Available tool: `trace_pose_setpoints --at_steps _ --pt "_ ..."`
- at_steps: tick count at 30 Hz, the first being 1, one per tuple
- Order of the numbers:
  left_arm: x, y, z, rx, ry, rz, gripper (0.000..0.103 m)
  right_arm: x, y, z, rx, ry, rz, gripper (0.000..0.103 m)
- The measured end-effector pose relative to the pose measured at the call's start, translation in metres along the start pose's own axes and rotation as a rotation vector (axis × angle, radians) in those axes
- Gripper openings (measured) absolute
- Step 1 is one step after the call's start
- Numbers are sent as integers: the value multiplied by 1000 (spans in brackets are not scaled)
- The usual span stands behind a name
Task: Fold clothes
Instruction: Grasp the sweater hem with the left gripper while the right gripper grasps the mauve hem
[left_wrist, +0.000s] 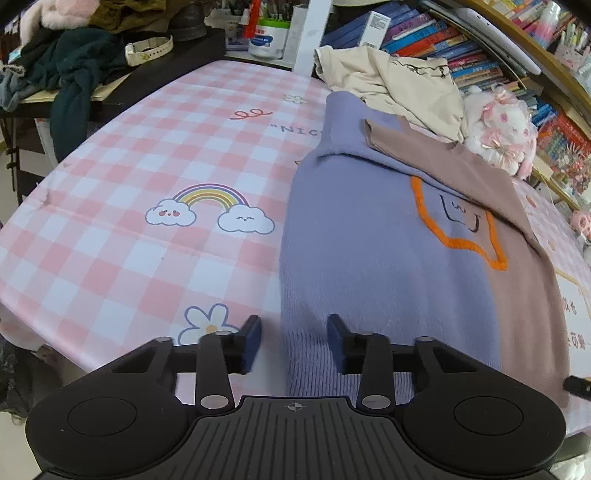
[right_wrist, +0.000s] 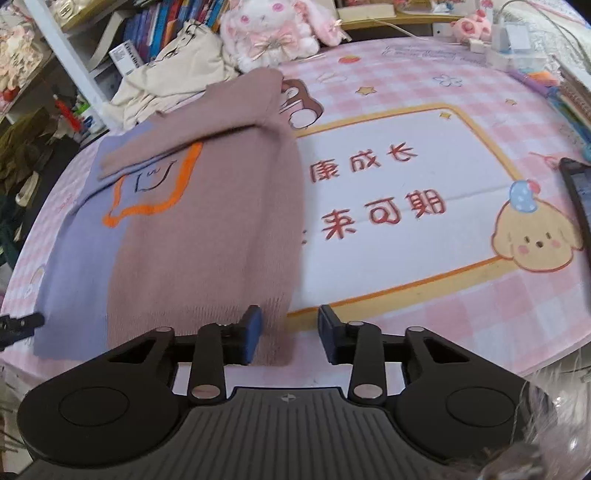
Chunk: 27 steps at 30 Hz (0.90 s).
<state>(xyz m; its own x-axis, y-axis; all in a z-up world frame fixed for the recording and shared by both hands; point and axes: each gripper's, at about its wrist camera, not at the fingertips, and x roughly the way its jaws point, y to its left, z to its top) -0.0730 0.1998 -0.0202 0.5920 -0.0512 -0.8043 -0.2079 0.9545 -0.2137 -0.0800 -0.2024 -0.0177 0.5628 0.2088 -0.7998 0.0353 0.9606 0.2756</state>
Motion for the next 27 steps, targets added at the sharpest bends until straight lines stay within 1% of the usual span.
trace_pose_setpoints --at_steps 2,3,5,6,7,8,11,13,14,15,16,18,19,21,24,27 --pt "1 2 2 -17 2 -5 23 1 5 -1 -20 3 3 25" --pt "2 2 3 -24 6 -14 16 2 7 0 -28 6 4 22" --pt "4 0 3 -19 9 -22 12 6 12 1 -55 8 1 16" --pt "4 -1 3 -9 9 -22 8 7 15 2 -69 9 -1 12" --pt "4 -4 4 6 6 -20 4 9 18 3 -80 12 -2 11" --pt "2 -7 4 22 1 -19 4 10 20 5 -88 17 -1 10" --pt "-12 -19 5 85 -47 -45 4 3 24 8 -76 -5 28 10" --pt "-16 -26 6 110 -51 -71 5 -5 29 10 -71 -35 71 10" --pt "-14 -26 7 114 -43 -72 5 -9 31 11 -70 -51 95 10" --pt "-11 -23 8 100 -27 -71 7 -14 34 12 -68 -67 120 10" --pt "-8 -19 8 86 -11 -70 11 -14 35 13 -57 -67 134 10" --pt "-4 -10 9 50 17 -83 12 -8 33 15 -14 -41 140 10" --pt "-3 -5 9 29 30 -95 16 -5 31 15 10 -25 137 11" --pt "-1 4 7 -5 47 -127 22 0 25 14 61 -3 139 16" --pt "1 14 3 -46 76 -166 24 6 16 11 126 22 138 18" --pt "4 18 3 -70 83 -191 24 11 11 9 159 33 137 18"
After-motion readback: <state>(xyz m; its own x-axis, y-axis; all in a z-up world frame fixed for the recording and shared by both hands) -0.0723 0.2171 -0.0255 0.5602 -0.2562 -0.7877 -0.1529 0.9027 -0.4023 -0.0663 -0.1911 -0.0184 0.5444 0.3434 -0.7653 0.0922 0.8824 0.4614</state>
